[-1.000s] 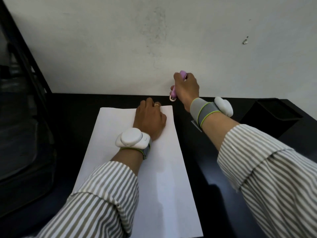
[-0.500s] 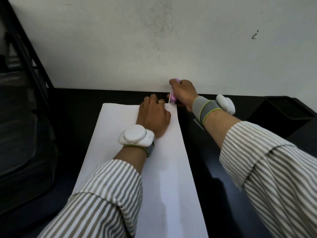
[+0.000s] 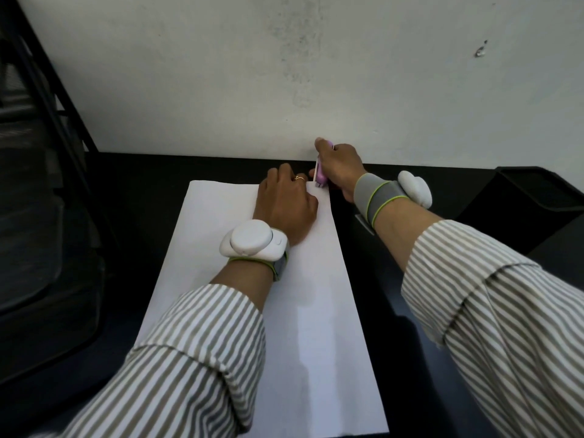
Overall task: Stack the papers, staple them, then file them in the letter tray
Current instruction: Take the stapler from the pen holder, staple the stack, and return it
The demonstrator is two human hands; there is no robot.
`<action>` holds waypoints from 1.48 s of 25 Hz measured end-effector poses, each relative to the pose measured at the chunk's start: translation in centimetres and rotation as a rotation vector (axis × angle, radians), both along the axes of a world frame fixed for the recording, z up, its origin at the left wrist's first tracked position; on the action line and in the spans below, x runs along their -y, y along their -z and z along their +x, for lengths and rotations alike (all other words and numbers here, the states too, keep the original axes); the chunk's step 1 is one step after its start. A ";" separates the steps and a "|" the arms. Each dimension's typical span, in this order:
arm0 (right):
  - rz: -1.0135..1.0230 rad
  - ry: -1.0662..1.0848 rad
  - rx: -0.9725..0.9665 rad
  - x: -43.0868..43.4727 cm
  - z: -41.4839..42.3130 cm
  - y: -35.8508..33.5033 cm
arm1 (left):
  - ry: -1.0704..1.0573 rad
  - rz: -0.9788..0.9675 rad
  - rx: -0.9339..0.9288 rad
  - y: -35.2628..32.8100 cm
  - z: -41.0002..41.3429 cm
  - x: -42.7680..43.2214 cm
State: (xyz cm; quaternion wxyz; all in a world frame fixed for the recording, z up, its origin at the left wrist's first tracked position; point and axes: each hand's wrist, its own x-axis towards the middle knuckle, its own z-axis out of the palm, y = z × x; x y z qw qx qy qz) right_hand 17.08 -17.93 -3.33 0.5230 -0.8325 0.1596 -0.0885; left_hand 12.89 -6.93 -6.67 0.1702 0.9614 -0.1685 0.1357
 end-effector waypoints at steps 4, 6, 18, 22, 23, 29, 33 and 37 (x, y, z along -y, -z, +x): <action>-0.014 0.003 0.005 -0.1 -0.3 0.0 | 0.000 0.003 0.002 -0.1 0.0 0.0; -0.047 0.003 -0.004 -0.1 -0.4 0.0 | 0.002 0.006 -0.004 -0.1 0.0 0.0; -0.138 0.006 -0.026 -0.4 -0.2 0.5 | 0.006 0.009 -0.009 -0.2 0.0 -0.2; -0.203 0.050 -0.014 -0.4 0.0 0.6 | 0.010 0.010 -0.010 -0.3 -0.1 -0.2; -0.230 0.062 -0.005 -0.4 0.0 0.6 | 0.011 0.009 -0.010 -0.3 -0.1 -0.2; -0.323 0.088 0.042 -0.3 0.0 0.8 | 0.009 0.001 -0.022 -0.3 -0.1 -0.1; -0.322 0.085 0.075 -0.3 0.3 1.1 | 0.012 0.000 -0.023 -0.3 -0.1 -0.1; -0.314 0.095 0.092 -0.2 0.5 1.3 | 0.013 0.006 -0.022 -0.3 -0.1 -0.1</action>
